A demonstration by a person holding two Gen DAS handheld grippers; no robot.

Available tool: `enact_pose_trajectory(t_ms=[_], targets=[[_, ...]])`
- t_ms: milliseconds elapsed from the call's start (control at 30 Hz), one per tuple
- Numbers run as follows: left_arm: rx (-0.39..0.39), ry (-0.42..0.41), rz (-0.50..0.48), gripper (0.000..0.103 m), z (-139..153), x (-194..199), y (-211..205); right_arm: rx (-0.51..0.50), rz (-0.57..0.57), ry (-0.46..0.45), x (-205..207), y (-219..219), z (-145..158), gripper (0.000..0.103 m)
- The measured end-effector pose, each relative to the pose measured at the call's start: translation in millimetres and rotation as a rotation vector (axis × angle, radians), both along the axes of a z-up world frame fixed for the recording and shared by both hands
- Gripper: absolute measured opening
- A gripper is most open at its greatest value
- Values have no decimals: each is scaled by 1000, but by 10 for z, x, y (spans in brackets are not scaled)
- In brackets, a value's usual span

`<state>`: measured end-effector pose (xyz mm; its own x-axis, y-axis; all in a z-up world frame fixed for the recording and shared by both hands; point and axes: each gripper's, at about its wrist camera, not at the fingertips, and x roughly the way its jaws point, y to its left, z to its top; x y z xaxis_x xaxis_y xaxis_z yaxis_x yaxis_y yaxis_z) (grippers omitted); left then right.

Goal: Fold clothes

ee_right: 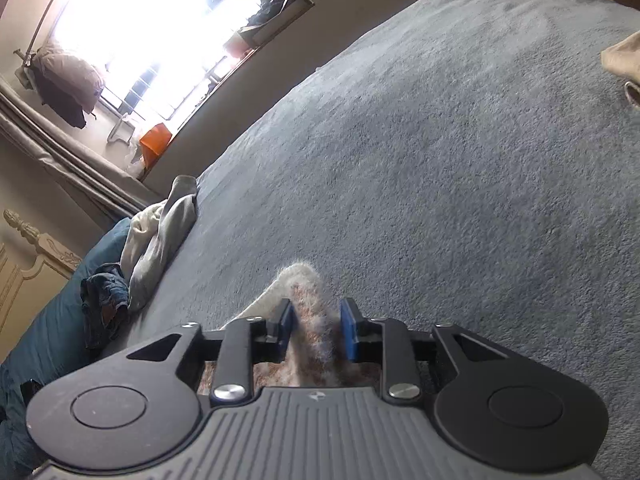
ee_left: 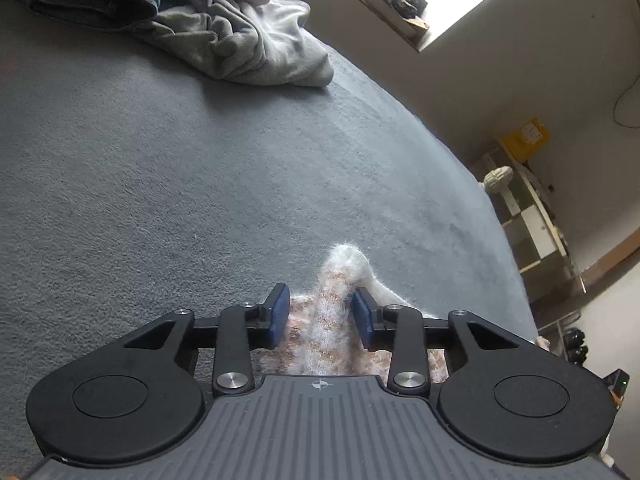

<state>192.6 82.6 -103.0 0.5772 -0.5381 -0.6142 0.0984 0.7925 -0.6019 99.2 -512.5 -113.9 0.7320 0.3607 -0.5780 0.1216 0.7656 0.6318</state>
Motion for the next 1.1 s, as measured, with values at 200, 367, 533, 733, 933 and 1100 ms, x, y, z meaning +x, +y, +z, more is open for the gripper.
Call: enact_pose_trajectory(t_ms=[200, 367, 533, 733, 933, 1100], targets=[[99, -131, -80, 51, 599, -340, -162, -132, -46, -80, -246, -97, 442, 41], [212, -151, -339, 52, 583, -599, -831, -360, 201, -150, -272, 573, 772, 24], [292, -66, -339, 52, 27, -620, -974, -607, 312, -38, -148, 1066, 476, 14], [217, -28, -294, 52, 105, -566, -854, -567, 177, 74, -186, 778, 339, 4], [156, -65, -268, 58, 328, -723, -724, -590, 242, 39, -638, 822, 715, 5], [142, -76, -333, 60, 469, -958, -685, -497, 393, 5, -1117, 915, 962, 6]])
